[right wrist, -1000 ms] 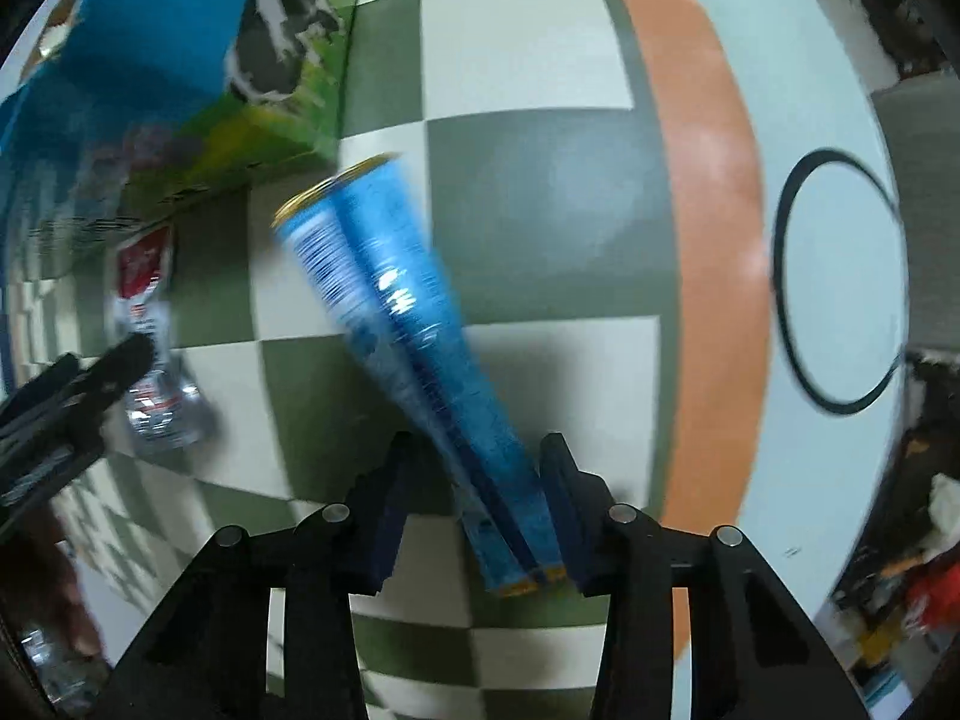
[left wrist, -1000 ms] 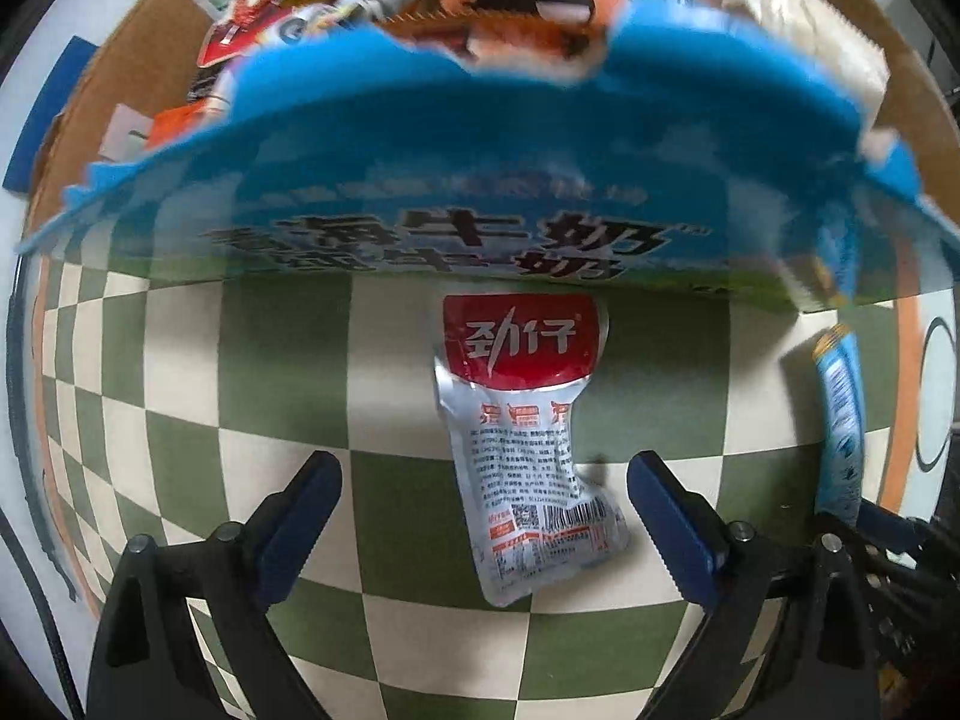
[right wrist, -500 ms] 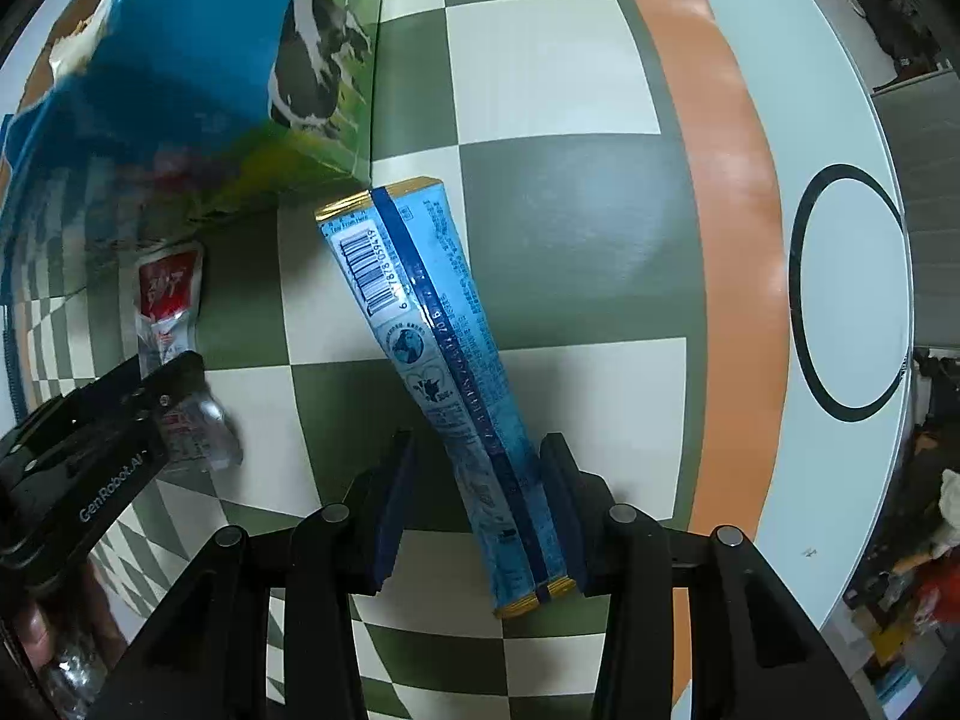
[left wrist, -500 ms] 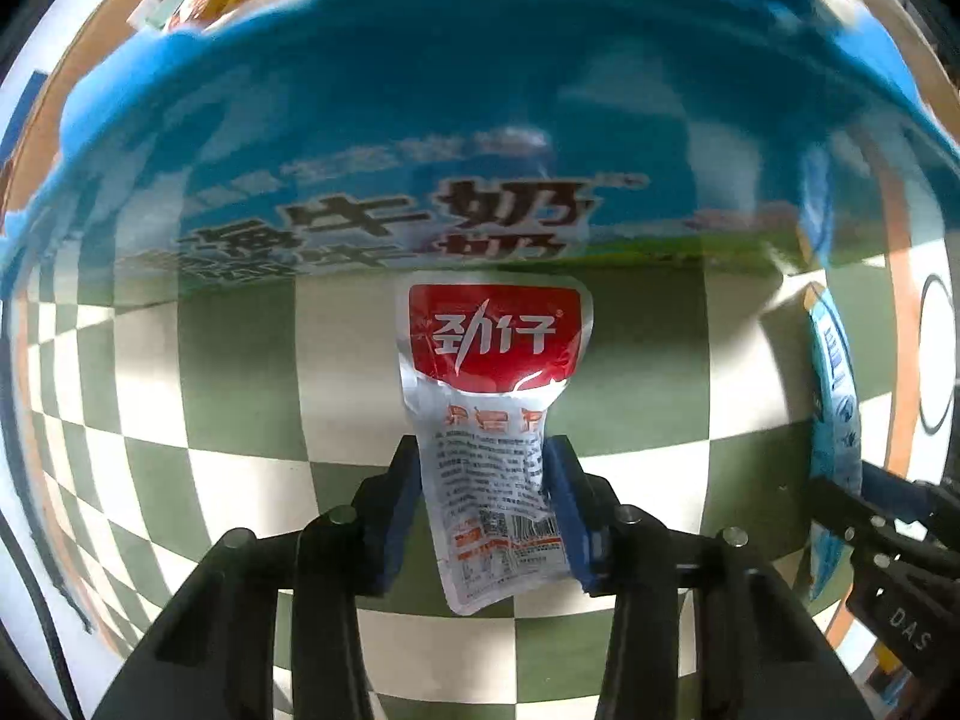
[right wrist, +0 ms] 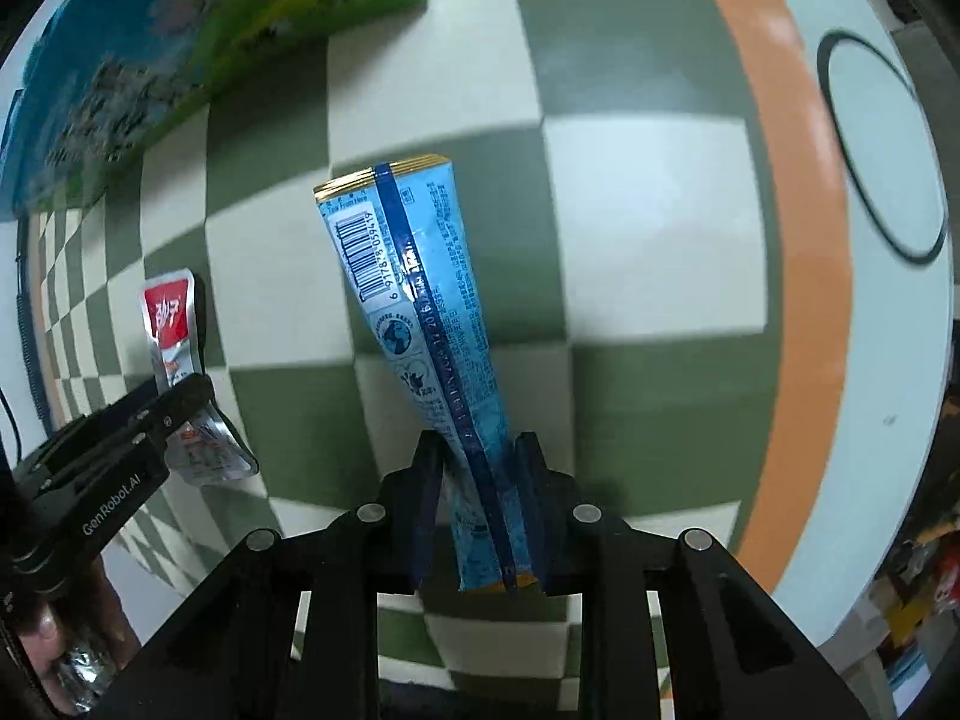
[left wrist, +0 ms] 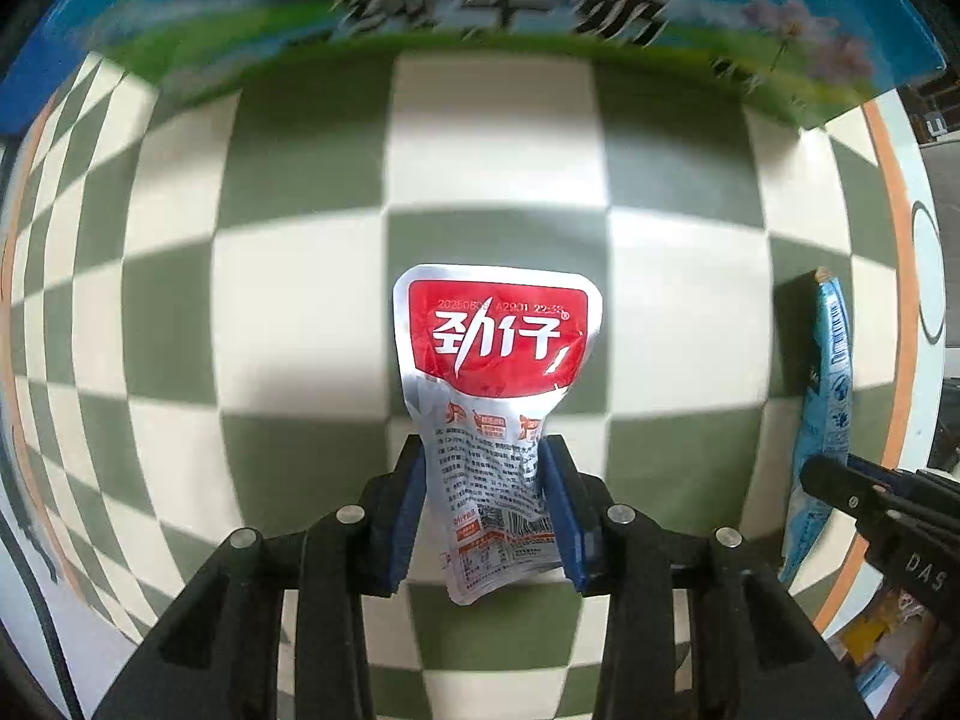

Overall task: Organize snacks
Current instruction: 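Grasp the red-white strip pack with the left tool while the right tool grasps the blue stick pack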

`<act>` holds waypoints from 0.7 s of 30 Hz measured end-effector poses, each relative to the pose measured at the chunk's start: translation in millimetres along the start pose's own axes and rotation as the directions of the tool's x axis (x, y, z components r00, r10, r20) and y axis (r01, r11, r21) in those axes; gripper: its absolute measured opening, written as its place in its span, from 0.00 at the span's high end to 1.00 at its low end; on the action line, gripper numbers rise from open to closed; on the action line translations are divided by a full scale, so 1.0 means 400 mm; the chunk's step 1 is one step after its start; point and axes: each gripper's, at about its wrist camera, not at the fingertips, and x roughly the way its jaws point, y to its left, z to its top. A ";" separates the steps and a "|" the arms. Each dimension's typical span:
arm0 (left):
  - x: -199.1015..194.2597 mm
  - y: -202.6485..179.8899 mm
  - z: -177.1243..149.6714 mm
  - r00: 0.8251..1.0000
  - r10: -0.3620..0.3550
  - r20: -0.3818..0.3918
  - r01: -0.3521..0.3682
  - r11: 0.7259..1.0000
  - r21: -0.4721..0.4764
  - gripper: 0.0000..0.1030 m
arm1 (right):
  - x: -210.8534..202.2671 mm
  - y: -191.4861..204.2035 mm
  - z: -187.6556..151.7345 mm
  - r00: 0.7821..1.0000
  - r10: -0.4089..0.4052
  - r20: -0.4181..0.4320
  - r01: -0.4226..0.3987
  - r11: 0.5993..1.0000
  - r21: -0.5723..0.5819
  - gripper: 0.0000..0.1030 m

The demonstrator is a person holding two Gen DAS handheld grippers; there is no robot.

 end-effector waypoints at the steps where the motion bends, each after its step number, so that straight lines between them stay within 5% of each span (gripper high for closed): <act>1: 0.002 0.003 -0.003 1.000 0.000 -0.001 0.000 1.000 -0.002 0.65 | 0.003 0.004 -0.006 1.000 0.004 0.000 -0.004 1.000 0.005 0.74; 4: 0.004 0.011 -0.004 1.000 -0.015 -0.011 0.015 1.000 -0.009 0.62 | 0.008 0.007 -0.003 1.000 0.005 0.005 -0.005 1.000 0.025 0.72; 8: 0.009 0.035 0.015 0.999 -0.042 -0.033 0.040 0.997 -0.059 0.61 | 0.014 -0.007 0.022 0.999 0.042 0.000 -0.042 0.997 0.069 0.51; 21: 0.062 0.037 0.050 0.997 -0.024 -0.071 0.022 0.999 -0.030 0.38 | 0.018 -0.039 0.036 1.000 -0.002 0.002 0.002 0.998 0.057 0.46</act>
